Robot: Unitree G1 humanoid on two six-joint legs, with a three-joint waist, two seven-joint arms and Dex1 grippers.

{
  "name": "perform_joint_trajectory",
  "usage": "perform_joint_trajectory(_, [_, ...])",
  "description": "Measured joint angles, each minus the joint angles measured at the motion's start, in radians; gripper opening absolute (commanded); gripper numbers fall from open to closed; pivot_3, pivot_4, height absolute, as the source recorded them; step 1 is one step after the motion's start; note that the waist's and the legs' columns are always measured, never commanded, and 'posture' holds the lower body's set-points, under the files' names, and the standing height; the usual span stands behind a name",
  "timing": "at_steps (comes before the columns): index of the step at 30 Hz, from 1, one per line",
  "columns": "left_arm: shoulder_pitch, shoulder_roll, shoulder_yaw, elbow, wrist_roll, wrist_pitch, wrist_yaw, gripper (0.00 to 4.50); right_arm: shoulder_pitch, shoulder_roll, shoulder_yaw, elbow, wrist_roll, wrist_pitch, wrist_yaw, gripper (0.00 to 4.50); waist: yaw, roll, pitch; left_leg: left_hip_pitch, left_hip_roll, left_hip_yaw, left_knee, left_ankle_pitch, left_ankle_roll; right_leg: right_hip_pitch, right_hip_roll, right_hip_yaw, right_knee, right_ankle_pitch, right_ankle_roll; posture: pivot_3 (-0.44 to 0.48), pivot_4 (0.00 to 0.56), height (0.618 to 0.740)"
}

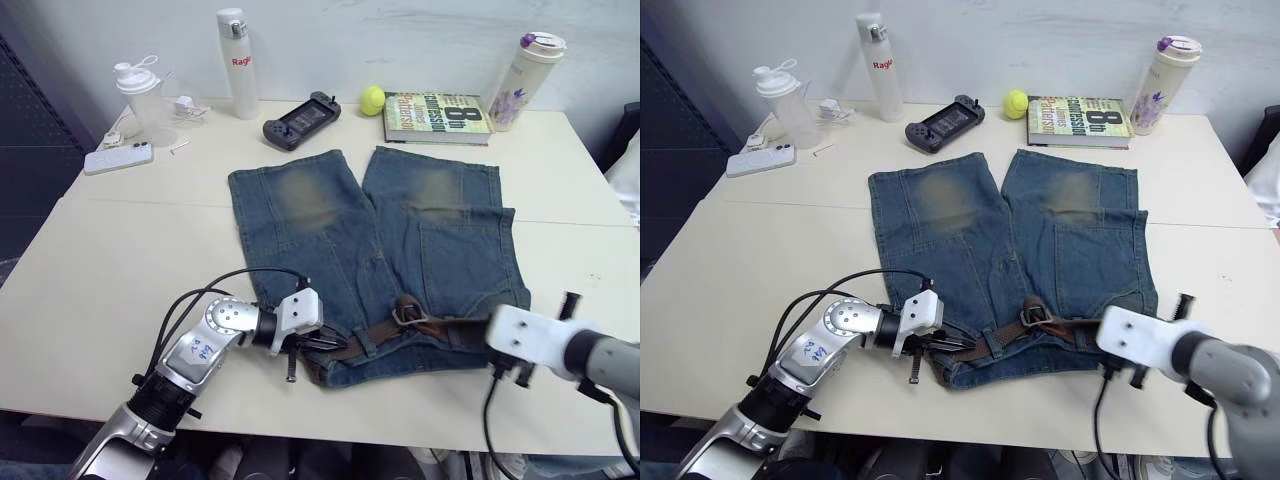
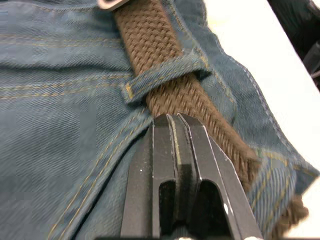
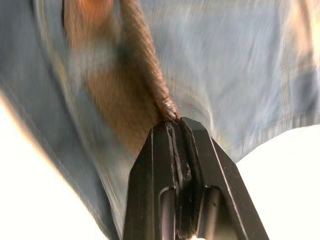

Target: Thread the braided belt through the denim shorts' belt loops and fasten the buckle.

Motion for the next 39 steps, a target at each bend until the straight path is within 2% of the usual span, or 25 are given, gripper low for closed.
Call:
perform_joint_trajectory(3, [0.011, 0.006, 0.011, 0.002, 0.0, -0.011, -0.007, 0.05, 0.06, 0.0, -0.063, 0.038, -0.029, -0.05, -0.003, 0.0, 0.002, 0.0, 0.0, 0.0, 0.0, 0.0, 0.0, 0.0, 0.0, 0.0, 0.0, 0.0, 0.0, 0.0, 0.0, 0.0, 0.15, 0.74])
perform_joint_trajectory(8, [0.022, 0.027, 0.018, 0.003, 0.0, -0.042, -0.011, 0.05, -0.036, 0.052, -0.064, 0.083, -0.11, 0.038, -0.115, 0.0, 0.003, 0.002, -0.002, 0.0, 0.0, 0.0, 0.0, 0.0, 0.0, 0.0, 0.0, 0.001, 0.0, 0.0, 0.0, 0.0, 0.15, 0.74])
perform_joint_trajectory(13, [0.03, 0.029, 0.027, 0.0, 0.0, -0.043, -0.011, 0.05, -0.087, 0.12, 0.03, 0.059, -0.139, 0.121, -0.157, 0.0, 0.004, 0.003, -0.003, 0.0, 0.0, 0.0, -0.001, 0.0, 0.0, 0.0, 0.0, 0.001, -0.001, 0.0, 0.0, 0.0, 0.15, 0.74])
perform_joint_trajectory(21, [0.041, 0.027, 0.06, 0.004, -0.01, -0.041, -0.019, 0.05, -0.122, 0.122, 0.115, 0.041, -0.145, 0.151, -0.152, 0.0, -0.001, 0.004, -0.004, 0.0, 0.0, 0.0, -0.001, 0.0, 0.0, -0.001, 0.0, 0.001, 0.0, 0.0, 0.0, 0.0, 0.15, 0.74])
perform_joint_trajectory(26, [0.066, 0.033, 0.114, 0.0, -0.072, -0.006, -0.055, 0.05, -0.17, 0.109, 0.183, 0.05, -0.168, 0.151, -0.156, 0.0, -0.01, 0.003, -0.003, 0.0, 0.0, 0.0, -0.001, 0.0, -0.001, -0.002, 0.0, 0.001, 0.001, 0.0, -0.001, 0.0, 0.15, 0.74])
perform_joint_trajectory(29, [0.099, 0.075, 0.163, -0.025, -0.109, 0.02, -0.077, 0.0, -0.171, 0.103, 0.217, 0.06, -0.176, 0.147, -0.157, 0.98, -0.014, 0.003, -0.003, 0.0, 0.0, 0.0, -0.002, 0.001, -0.001, -0.002, 0.0, 0.001, 0.0, -0.001, -0.001, 0.0, 0.15, 0.74])
perform_joint_trajectory(31, [0.121, 0.095, 0.193, -0.052, -0.125, 0.042, -0.083, 0.0, -0.167, 0.104, 0.218, 0.063, -0.172, 0.148, -0.157, 2.05, -0.016, 0.002, -0.002, -0.001, 0.0, 0.0, -0.001, 0.0, -0.001, -0.002, 0.0, 0.001, 0.0, -0.001, -0.001, 0.0, 0.15, 0.74])
perform_joint_trajectory(33, [0.14, 0.109, 0.211, -0.068, -0.138, 0.061, -0.085, 0.0, -0.157, 0.106, 0.216, 0.063, -0.168, 0.15, -0.154, 2.8, -0.017, 0.001, -0.002, -0.001, 0.0, 0.0, -0.001, 0.0, -0.001, -0.002, 0.0, 0.001, 0.0, -0.001, -0.001, 0.0, 0.15, 0.74])
perform_joint_trajectory(36, [0.152, 0.125, 0.245, -0.098, -0.159, 0.091, -0.083, 0.0, -0.146, 0.108, 0.196, 0.063, -0.156, 0.153, -0.145, 4.28, -0.015, 0.001, -0.001, -0.001, 0.0, 0.0, -0.001, 0.0, -0.001, -0.002, 0.0, 0.001, 0.0, -0.001, -0.001, 0.0, 0.15, 0.74])
perform_joint_trajectory(39, [0.139, 0.125, 0.292, -0.129, -0.198, 0.138, -0.065, 0.0, -0.137, 0.109, 0.131, 0.048, -0.084, 0.16, -0.09, 4.4, -0.014, 0.0, -0.001, -0.001, 0.0, -0.001, -0.001, 0.0, -0.001, -0.002, 0.0, 0.001, 0.0, -0.001, -0.001, 0.0, 0.15, 0.74])
